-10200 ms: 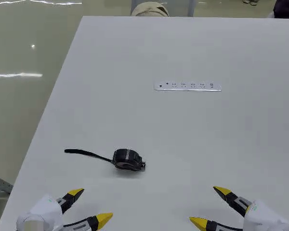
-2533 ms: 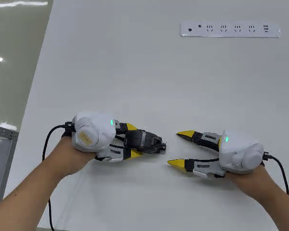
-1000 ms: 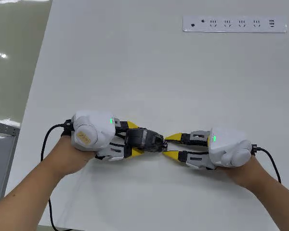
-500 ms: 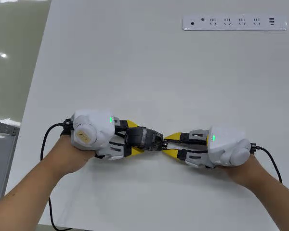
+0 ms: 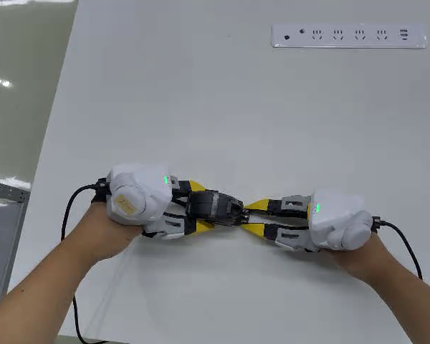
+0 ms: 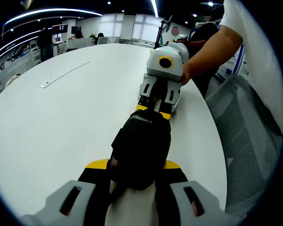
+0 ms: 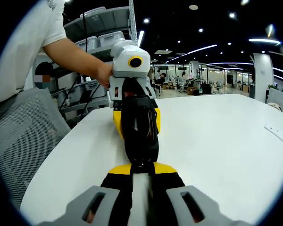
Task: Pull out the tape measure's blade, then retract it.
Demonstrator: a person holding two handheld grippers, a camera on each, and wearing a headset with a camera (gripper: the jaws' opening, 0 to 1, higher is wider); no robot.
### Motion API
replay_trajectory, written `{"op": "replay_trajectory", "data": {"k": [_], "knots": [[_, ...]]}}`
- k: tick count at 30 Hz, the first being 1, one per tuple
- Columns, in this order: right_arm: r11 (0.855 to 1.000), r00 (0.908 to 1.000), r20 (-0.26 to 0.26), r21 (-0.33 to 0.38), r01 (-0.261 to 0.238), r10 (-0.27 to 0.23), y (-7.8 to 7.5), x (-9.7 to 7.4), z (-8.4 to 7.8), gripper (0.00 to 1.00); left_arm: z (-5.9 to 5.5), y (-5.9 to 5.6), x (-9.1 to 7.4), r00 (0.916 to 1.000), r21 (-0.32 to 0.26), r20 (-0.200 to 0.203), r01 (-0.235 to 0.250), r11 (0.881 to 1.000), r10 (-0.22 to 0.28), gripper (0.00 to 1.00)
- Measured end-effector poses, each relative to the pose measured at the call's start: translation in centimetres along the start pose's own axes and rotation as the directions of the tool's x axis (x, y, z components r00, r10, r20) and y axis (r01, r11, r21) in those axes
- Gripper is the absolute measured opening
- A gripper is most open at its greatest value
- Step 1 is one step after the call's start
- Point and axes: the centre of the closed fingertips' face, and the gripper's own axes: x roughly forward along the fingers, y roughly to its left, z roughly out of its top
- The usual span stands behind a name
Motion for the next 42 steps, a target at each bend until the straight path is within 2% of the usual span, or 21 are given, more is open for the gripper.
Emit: {"op": "replay_trajectory", "data": {"k": [12, 16, 42], "knots": [[1.000, 1.0000, 0.006, 0.007, 0.000, 0.000, -0.04, 0.01, 0.03, 0.12, 0.00, 0.03, -0.04, 1.0000, -0.001, 0.001, -0.005, 1.000, 0.005, 0.33], [1.000, 1.0000, 0.007, 0.012, -0.001, 0.001, -0.06, 0.00, 0.03, 0.12, -0.02, 0.03, -0.05, 0.9999, 0.016, -0.004, -0.012, 1.000, 0.012, 0.33], [1.000, 1.0000, 0.006, 0.026, -0.007, 0.007, -0.02, -0.12, -0.06, 0.11, -0.09, 0.03, -0.04, 1.0000, 0.029, -0.001, -0.004, 1.000, 0.004, 0.31]]}}
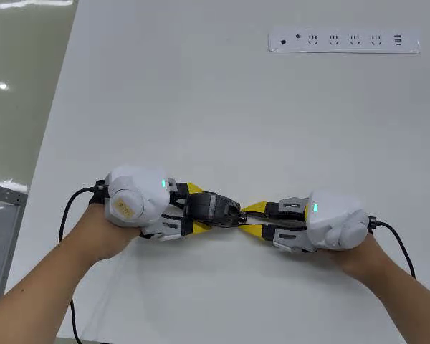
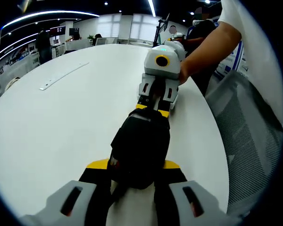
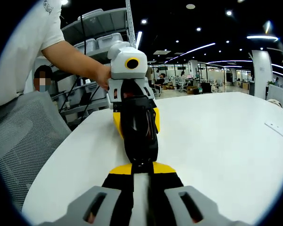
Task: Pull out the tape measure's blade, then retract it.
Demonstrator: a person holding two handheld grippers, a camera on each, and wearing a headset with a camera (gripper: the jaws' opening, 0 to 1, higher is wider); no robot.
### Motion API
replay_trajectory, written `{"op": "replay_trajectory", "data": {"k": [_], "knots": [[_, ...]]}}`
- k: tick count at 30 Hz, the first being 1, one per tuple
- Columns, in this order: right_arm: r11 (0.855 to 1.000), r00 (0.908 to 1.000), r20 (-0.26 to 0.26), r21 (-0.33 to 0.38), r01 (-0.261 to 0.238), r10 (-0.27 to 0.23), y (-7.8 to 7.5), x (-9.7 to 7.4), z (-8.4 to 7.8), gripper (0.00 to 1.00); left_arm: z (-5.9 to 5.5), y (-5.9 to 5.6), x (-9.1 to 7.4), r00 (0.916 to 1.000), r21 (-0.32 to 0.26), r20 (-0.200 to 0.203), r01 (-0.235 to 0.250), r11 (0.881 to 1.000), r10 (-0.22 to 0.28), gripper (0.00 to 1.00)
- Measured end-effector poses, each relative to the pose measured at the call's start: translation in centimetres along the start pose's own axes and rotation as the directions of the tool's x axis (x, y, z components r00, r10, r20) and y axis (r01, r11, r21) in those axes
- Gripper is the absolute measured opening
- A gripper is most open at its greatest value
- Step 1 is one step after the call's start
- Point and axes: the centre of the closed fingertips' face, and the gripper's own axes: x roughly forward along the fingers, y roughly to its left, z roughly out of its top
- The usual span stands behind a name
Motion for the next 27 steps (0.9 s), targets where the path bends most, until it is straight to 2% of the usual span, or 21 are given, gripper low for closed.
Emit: {"op": "replay_trajectory", "data": {"k": [27], "knots": [[1.000, 0.9999, -0.002, 0.013, 0.017, -0.017, -0.3, -1.0, -0.3, 0.10, 0.0, 0.2, 0.0, 1.0000, 0.001, -0.001, -0.006, 1.000, 0.006, 0.31]]}}
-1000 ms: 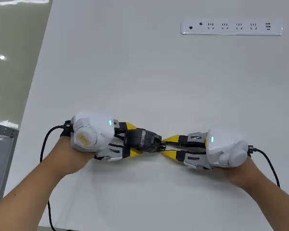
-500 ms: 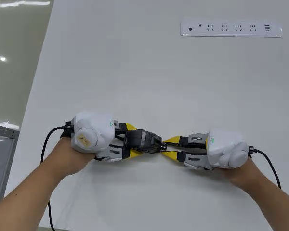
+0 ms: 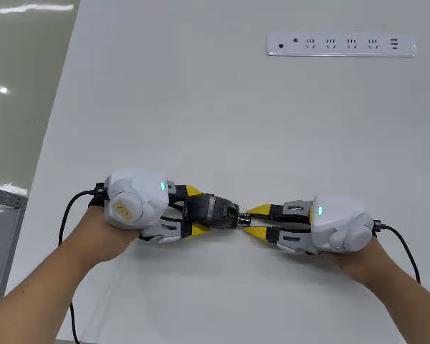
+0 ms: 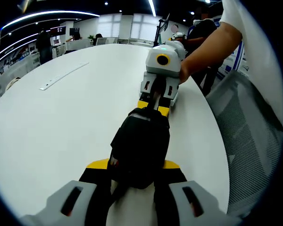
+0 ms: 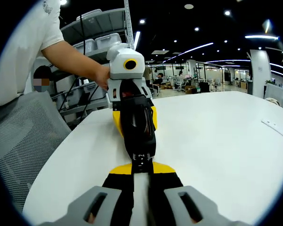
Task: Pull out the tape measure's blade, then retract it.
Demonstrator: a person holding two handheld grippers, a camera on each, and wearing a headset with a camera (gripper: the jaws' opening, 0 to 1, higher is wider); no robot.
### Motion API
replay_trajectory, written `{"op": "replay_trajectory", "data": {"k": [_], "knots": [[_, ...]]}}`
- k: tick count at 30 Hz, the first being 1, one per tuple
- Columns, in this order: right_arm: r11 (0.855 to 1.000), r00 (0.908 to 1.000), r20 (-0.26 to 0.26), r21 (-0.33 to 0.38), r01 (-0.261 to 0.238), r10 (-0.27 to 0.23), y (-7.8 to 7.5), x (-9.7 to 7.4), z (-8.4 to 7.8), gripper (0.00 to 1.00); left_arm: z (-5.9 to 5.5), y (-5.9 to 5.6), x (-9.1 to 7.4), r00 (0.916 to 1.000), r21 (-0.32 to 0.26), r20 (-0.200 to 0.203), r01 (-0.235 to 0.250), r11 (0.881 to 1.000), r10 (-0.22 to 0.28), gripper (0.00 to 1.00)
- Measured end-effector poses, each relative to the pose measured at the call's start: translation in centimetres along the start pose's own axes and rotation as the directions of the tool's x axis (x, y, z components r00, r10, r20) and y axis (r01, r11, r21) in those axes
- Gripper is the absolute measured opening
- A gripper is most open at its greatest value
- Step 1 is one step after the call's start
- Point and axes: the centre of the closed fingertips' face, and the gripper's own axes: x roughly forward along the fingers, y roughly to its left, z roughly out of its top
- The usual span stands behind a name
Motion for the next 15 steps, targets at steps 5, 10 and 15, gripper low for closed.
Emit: {"op": "replay_trajectory", "data": {"k": [5, 10, 15], "knots": [[1.000, 1.0000, -0.001, -0.001, 0.004, -0.004, 0.01, -0.18, 0.01, 0.10, 0.03, 0.03, 0.02, 1.0000, -0.001, 0.003, -0.002, 1.000, 0.002, 0.31], [1.000, 0.9999, -0.002, -0.009, 0.010, -0.010, -0.01, -0.41, -0.18, 0.10, 0.03, 0.03, 0.03, 1.0000, 0.001, 0.002, -0.001, 1.000, 0.001, 0.31], [1.000, 0.9999, -0.002, -0.006, 0.014, -0.014, -0.01, -0.68, -0.29, 0.10, 0.00, 0.01, 0.07, 1.0000, 0.000, 0.002, -0.001, 1.000, 0.001, 0.31]]}}
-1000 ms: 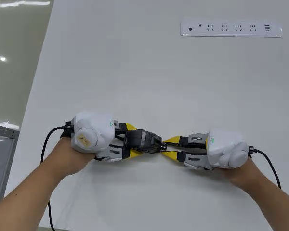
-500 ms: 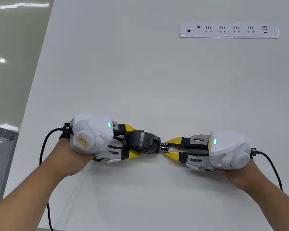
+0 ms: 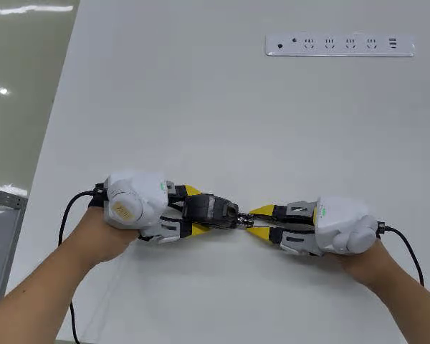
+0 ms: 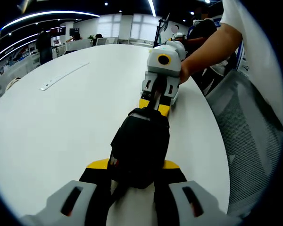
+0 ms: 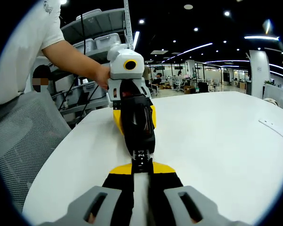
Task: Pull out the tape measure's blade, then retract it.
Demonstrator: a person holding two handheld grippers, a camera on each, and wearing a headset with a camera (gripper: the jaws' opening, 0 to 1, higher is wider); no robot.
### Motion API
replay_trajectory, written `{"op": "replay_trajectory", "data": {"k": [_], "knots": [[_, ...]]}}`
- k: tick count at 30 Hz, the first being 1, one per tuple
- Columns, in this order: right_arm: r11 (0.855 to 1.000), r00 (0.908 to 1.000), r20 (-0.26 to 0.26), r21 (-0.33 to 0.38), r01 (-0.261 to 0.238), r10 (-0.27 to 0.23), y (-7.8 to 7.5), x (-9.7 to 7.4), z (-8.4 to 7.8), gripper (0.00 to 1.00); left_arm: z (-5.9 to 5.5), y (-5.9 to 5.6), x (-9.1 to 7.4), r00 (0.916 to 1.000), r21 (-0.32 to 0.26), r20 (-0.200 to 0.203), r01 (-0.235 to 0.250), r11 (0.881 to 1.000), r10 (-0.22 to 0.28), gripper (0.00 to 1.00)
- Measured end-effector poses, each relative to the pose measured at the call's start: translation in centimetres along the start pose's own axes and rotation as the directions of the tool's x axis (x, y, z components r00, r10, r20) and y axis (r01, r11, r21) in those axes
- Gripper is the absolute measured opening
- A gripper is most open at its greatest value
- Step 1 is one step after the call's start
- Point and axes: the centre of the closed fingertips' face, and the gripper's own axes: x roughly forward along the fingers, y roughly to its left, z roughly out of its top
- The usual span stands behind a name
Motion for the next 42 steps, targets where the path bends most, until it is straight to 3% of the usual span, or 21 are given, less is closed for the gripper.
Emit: {"op": "replay_trajectory", "data": {"k": [42], "knots": [[0.999, 0.9993, 0.002, 0.034, 0.037, -0.037, -0.3, -2.8, -0.9, 0.10, 0.1, 0.0, 0.0, 0.9999, -0.013, 0.008, -0.009, 1.000, 0.009, 0.31]]}}
